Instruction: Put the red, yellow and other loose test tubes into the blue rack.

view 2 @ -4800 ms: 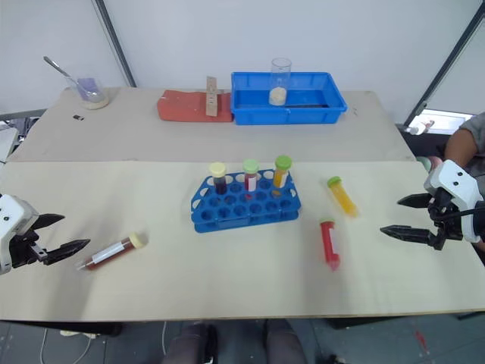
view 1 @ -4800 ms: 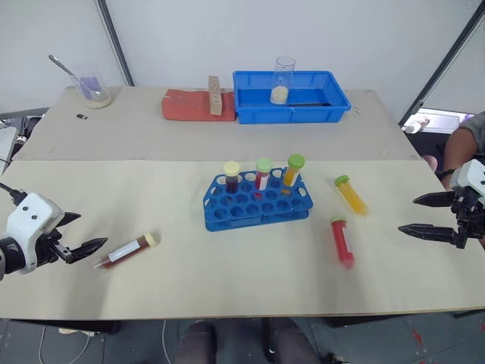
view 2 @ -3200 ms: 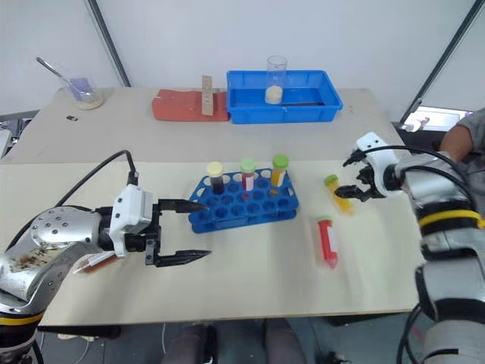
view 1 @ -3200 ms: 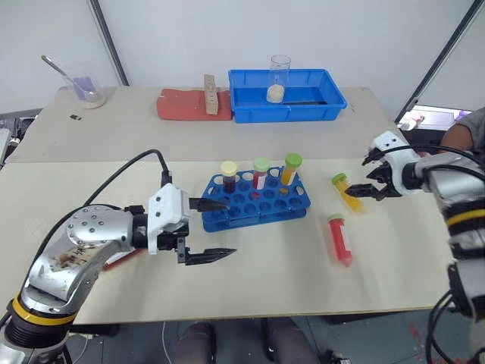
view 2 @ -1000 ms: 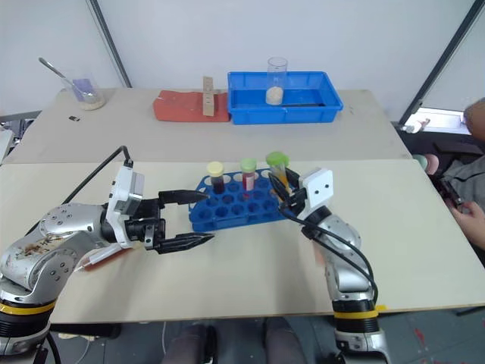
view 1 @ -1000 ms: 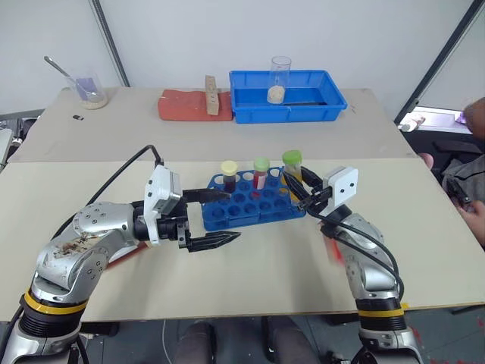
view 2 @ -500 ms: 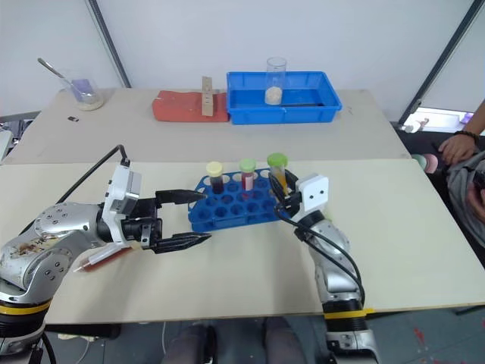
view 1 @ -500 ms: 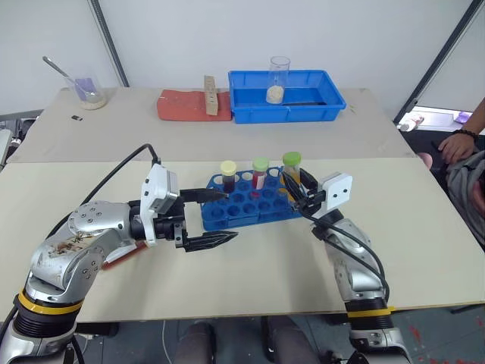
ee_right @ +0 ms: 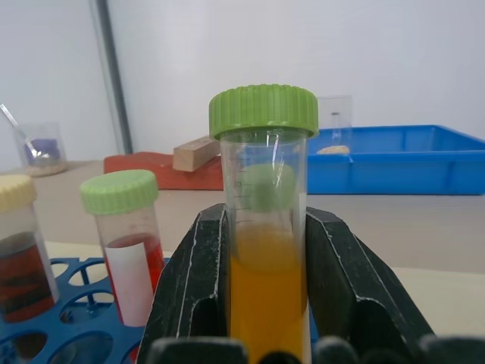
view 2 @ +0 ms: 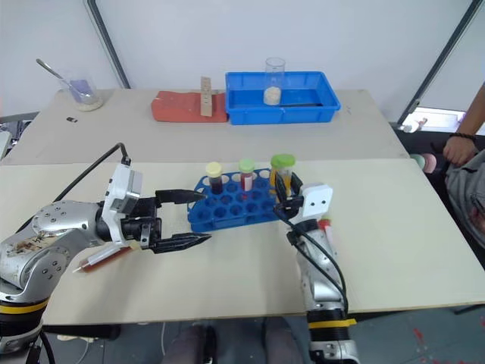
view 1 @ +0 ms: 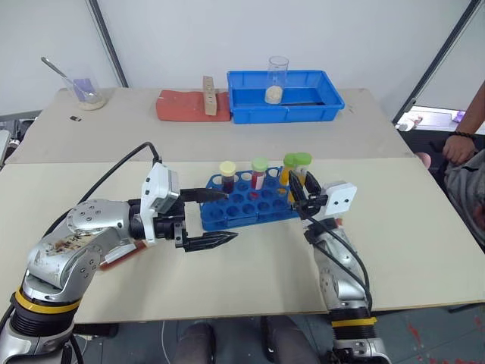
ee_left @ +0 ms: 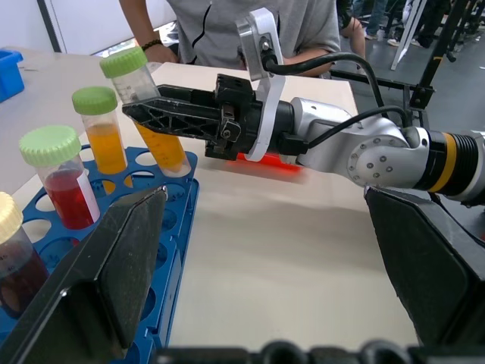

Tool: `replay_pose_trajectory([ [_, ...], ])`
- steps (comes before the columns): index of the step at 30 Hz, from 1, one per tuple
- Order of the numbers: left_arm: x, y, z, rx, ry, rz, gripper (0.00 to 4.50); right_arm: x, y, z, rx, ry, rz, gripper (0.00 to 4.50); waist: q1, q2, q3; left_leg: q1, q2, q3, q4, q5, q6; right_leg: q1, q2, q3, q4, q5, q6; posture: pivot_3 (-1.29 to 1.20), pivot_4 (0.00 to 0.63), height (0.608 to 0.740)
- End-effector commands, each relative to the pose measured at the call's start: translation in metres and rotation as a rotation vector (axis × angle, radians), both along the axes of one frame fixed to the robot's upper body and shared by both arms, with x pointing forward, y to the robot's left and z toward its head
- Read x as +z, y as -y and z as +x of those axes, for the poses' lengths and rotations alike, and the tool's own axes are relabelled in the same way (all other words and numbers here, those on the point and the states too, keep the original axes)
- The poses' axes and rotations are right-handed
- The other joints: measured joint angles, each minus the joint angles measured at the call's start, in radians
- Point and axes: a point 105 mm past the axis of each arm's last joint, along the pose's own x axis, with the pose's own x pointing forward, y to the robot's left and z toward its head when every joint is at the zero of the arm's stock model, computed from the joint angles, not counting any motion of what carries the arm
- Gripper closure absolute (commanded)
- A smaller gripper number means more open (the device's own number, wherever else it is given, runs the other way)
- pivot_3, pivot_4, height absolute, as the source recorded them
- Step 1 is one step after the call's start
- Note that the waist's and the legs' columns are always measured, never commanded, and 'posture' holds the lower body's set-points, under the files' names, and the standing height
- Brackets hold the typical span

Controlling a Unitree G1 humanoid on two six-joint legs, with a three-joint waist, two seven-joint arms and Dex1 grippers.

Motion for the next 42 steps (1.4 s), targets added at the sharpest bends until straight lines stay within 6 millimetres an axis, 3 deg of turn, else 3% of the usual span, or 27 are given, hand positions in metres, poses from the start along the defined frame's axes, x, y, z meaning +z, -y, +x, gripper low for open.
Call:
replay_pose_trajectory([
  [1, 0.012, 0.004, -0.004, -0.027, 0.04, -0.017, 0.0, -0.012, 0.0, -0.002, -0.037, -0.018, 0.013, 3.52, 0.0, 0.0, 0.0, 0.0, 0.0, 0.0, 0.0, 0.0, 0.0, 0.0, 0.0, 0.0, 0.0, 0.0, 0.0, 0.0, 0.15, 0.74],
  [12, 0.013, 0.005, -0.004, -0.025, 0.034, -0.015, 0.0, -0.02, -0.003, -0.009, -0.03, -0.015, 0.011, 3.52, 0.0, 0.0, 0.0, 0.0, 0.0, 0.0, 0.0, 0.0, 0.0, 0.0, 0.0, 0.0, 0.0, 0.0, -0.001, 0.0, 0.15, 0.74],
  [14, 0.013, 0.005, -0.004, -0.022, 0.037, -0.015, 0.0, -0.018, -0.002, -0.01, -0.018, -0.012, 0.017, 2.47, 0.0, 0.0, 0.0, 0.0, 0.0, 0.0, 0.0, 0.0, 0.0, 0.0, 0.0, 0.0, 0.0, 0.0, -0.001, 0.0, 0.15, 0.74],
  [21, 0.01, 0.009, -0.005, -0.017, 0.025, -0.028, 0.0, -0.014, 0.014, -0.013, -0.03, -0.027, -0.113, 0.07, 0.001, 0.0, 0.0, 0.0, 0.0, 0.0, 0.0, 0.0, 0.0, 0.0, 0.0, 0.0, 0.0, -0.001, -0.002, 0.0, 0.15, 0.74],
  [24, 0.008, 0.009, -0.006, -0.015, 0.02, -0.025, 0.0, -0.013, 0.024, -0.021, 0.0, -0.073, -0.207, 0.03, 0.005, 0.0, 0.0, -0.001, 0.0, 0.0, 0.0, 0.0, 0.0, 0.0, 0.0, 0.0, 0.0, -0.002, -0.002, 0.0, 0.15, 0.74],
  [31, 0.005, -0.004, -0.005, 0.01, 0.1, 0.055, 0.0, 0.009, 0.036, -0.065, 0.276, -0.243, -0.385, 0.03, 0.004, 0.0, 0.0, 0.0, 0.0, 0.0, 0.0, 0.0, 0.0, 0.0, 0.0, 0.0, 0.0, -0.003, -0.003, 0.0, 0.15, 0.74],
  [37, -0.008, -0.009, -0.017, -0.084, 0.155, 0.182, 0.0, 0.019, 0.071, -0.066, 0.196, -0.558, -0.533, 0.03, 0.006, -0.001, 0.0, 0.001, 0.0, 0.001, 0.0, 0.0, 0.0, 0.0, 0.0, 0.0, -0.001, -0.004, -0.006, 0.0, 0.15, 0.74],
  [42, -0.015, -0.002, -0.03, -0.129, 0.158, 0.169, 0.0, 0.007, 0.091, -0.056, 0.129, -0.835, -0.514, 0.03, 0.006, -0.001, 0.0, -0.002, 0.0, 0.0, 0.0, 0.0, 0.0, -0.001, 0.0, 0.0, -0.002, -0.004, -0.006, 0.0, 0.15, 0.74],
])
